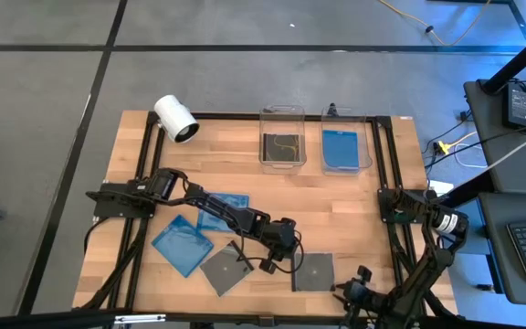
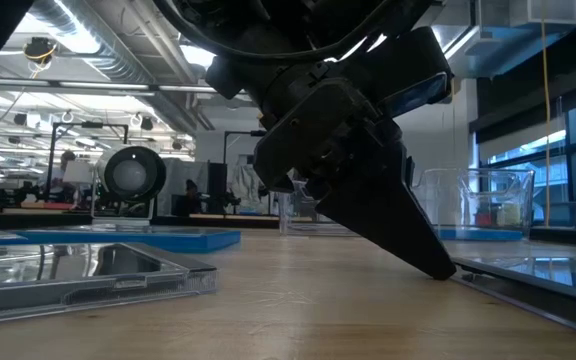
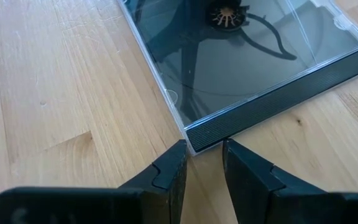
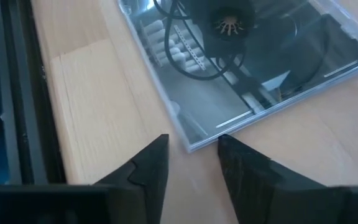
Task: Pick & place jewel cases by type
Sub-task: Put the right black CD case into the left transparent bin
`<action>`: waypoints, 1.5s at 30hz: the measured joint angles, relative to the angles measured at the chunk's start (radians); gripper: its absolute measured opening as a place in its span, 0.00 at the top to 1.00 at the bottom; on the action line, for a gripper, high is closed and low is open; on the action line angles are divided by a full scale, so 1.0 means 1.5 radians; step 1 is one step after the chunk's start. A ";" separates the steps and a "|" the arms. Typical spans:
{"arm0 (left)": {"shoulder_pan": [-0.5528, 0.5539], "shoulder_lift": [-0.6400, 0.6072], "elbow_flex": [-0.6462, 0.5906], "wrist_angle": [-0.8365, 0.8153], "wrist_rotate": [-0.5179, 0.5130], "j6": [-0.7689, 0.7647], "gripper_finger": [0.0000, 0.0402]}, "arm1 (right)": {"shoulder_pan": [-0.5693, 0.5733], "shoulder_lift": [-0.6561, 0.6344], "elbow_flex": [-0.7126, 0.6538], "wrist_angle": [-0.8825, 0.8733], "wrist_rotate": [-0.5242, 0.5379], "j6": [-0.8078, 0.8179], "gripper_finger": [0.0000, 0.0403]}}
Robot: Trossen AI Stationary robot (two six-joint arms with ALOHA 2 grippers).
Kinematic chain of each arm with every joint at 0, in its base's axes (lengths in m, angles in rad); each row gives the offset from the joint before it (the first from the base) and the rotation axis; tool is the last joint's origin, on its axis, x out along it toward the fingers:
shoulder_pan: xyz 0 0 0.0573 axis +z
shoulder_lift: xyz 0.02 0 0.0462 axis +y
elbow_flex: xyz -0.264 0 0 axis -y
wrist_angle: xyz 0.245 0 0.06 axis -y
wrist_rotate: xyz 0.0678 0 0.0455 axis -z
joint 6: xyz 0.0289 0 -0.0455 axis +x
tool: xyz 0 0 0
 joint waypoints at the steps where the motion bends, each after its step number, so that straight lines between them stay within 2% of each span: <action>1: -0.001 0.000 0.000 0.000 0.000 0.000 0.75 | 0.000 0.000 0.000 0.000 0.000 0.000 0.67; 7: -0.003 -0.001 0.000 -0.003 -0.004 -0.001 0.75 | 0.000 0.000 -0.001 -0.004 -0.001 -0.001 0.81; 12: -0.003 -0.001 0.000 -0.005 -0.003 -0.002 0.76 | 0.000 0.000 -0.002 -0.002 0.013 -0.001 0.87; 22: -0.004 -0.001 0.000 -0.004 0.000 -0.010 0.74 | 0.000 0.001 0.013 -0.020 0.041 -0.006 0.88; 33: -0.004 -0.001 0.000 -0.002 0.000 -0.018 0.74 | -0.015 0.001 0.096 -0.095 0.067 -0.121 0.88; 45: -0.005 -0.001 0.000 -0.003 0.000 -0.027 0.74 | -0.019 0.000 0.098 -0.095 0.066 -0.122 0.87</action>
